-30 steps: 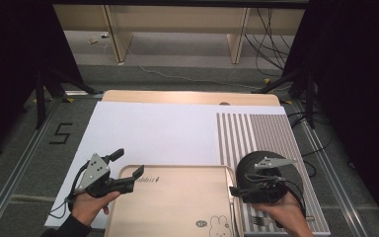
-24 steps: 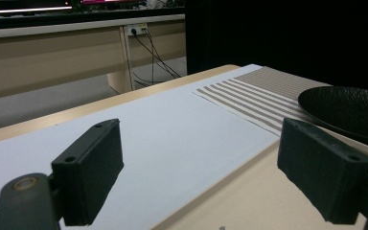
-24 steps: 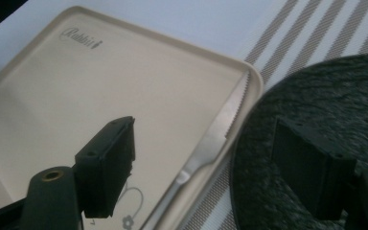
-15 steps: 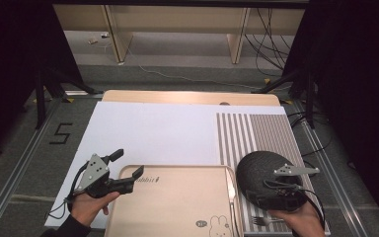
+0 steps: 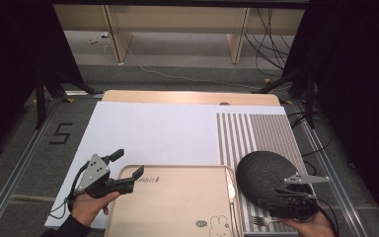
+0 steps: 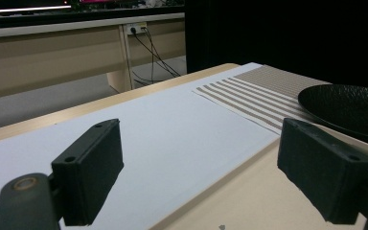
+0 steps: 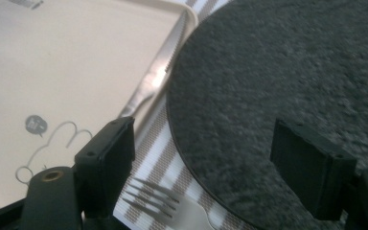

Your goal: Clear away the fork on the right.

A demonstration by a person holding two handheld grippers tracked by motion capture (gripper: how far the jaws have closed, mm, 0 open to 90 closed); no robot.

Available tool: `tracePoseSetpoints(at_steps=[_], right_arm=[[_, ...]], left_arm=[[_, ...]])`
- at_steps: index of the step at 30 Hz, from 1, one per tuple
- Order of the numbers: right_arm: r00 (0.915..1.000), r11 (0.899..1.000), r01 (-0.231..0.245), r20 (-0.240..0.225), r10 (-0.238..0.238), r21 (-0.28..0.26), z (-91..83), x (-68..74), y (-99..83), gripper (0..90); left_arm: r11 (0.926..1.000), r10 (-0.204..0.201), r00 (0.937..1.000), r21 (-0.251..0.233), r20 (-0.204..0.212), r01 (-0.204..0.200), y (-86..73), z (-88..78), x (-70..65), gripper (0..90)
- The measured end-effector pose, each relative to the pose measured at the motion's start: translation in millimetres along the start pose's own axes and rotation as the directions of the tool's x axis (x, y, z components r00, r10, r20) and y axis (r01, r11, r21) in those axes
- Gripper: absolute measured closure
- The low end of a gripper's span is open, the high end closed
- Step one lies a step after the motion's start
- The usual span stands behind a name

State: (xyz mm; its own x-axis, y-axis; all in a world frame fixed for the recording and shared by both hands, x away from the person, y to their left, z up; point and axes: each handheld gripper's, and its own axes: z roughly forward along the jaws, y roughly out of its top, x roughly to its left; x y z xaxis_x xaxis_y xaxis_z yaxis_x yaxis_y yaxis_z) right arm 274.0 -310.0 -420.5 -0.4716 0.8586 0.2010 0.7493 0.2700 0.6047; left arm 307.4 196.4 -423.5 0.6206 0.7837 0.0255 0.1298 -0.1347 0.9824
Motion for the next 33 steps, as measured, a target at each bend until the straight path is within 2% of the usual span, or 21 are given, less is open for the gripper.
tracePoseSetpoints(at_steps=[8, 21, 29, 33], right_arm=[[0.9984, 0.999, -0.016, 0.055, 0.014, 0.033, -6.8, -7.0, -12.4, 24.7], [0.9937, 0.994, -0.048, 0.105, 0.037, 0.097, -13.4, -17.8, -26.1, 25.3], [0.9910, 0.990, -0.043, 0.131, 0.025, 0.133, -16.7, -25.2, -31.8, 25.6], [0.9910, 0.984, -0.035, 0.133, 0.012, 0.173, -15.7, -26.5, -33.9, 25.7]], left_arm=[[1.0000, 0.003, 1.0000, 0.000, -0.001, -0.003, 0.1, -0.1, -0.5, 15.6], [1.0000, 0.004, 1.0000, 0.002, 0.000, -0.004, 0.0, 0.1, -0.4, 15.6], [1.0000, 0.003, 1.0000, 0.001, 0.000, -0.003, -0.1, 0.6, -0.4, 15.6], [1.0000, 0.003, 1.0000, 0.001, 0.000, -0.003, -0.2, 0.6, -0.3, 15.6]])
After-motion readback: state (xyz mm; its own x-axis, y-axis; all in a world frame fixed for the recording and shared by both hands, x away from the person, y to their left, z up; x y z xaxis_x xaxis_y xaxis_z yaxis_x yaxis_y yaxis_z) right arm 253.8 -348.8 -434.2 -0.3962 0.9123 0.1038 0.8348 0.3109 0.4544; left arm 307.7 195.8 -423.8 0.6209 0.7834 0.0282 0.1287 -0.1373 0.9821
